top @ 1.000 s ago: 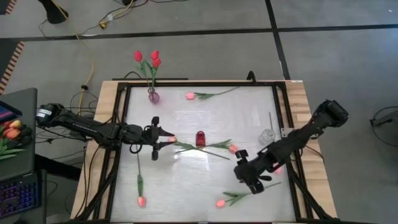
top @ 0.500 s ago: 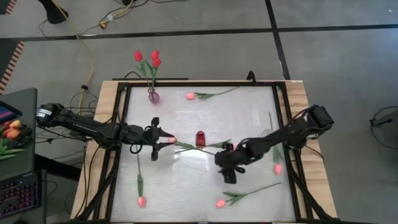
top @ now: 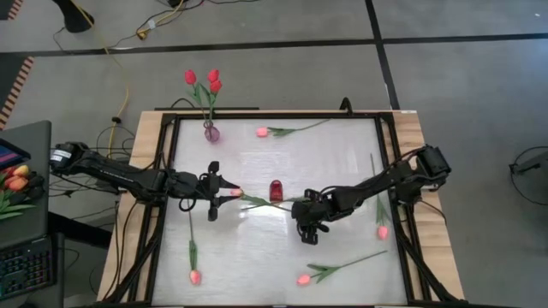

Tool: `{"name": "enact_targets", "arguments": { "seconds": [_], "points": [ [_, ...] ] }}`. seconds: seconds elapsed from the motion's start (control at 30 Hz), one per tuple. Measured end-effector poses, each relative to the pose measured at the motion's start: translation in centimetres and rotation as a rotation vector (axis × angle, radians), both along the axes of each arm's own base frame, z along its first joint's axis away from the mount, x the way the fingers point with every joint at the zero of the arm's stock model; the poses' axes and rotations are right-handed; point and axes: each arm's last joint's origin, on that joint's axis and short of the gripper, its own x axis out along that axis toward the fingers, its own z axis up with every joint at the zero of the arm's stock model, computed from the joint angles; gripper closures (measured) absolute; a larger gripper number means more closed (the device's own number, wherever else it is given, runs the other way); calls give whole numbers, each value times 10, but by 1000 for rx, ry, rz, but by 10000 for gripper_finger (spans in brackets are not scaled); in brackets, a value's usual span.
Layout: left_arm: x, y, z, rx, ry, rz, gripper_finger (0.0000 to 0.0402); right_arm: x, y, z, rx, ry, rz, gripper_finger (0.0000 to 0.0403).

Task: Sort flowers into vase by color
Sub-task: Put the top left pink-orange tulip into the red vase

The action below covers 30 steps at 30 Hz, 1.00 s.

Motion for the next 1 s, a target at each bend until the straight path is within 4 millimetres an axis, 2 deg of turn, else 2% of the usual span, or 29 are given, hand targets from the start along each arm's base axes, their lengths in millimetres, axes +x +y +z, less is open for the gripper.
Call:
{"name": "enact_targets", "arguments": {
  "seconds": [0.47, 0.83, 1.0],
  "points": [
    [0, 0, 0, -10, 2, 3, 269, 16, -24, -14, -17, -38, -66, 207],
    [0, 0, -1, -17, 6, 6, 269, 18, -24, -27, -56, -7, -73, 222],
    [0, 0, -1, -25, 9, 8, 269, 20, -23, -31, -49, -6, -90, 248]
  ]
}}
